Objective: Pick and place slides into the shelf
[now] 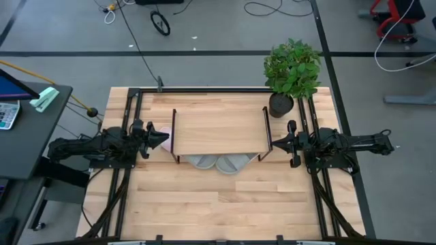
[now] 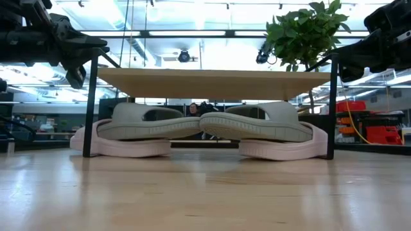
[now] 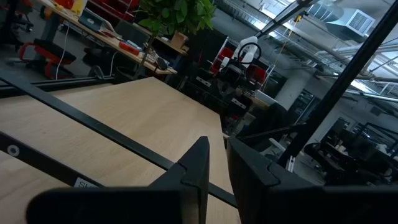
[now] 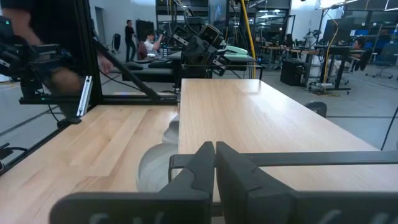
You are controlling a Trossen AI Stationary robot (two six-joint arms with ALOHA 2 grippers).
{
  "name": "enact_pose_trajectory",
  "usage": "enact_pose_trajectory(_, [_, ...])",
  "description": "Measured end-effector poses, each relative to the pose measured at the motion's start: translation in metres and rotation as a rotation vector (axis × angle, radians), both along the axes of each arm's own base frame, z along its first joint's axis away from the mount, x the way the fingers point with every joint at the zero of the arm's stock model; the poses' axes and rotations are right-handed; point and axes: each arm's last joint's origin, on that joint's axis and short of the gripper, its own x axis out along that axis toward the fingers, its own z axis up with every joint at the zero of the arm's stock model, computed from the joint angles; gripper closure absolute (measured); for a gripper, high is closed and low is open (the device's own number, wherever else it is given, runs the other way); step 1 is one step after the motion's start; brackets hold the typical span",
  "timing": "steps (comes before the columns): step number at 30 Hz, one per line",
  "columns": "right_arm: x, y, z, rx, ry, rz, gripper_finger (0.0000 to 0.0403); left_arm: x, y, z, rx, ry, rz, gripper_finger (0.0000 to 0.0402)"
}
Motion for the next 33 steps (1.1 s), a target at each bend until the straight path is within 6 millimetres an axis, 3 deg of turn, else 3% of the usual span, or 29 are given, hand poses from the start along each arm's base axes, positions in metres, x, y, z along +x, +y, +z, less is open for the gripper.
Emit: enact_pose_trajectory(33, [0.0000,0.0000,0.0001,0.000,0.000,0.000,0.0380,0.0000,0.0000,0.0000,0.000,0.000,0.000,0.0349])
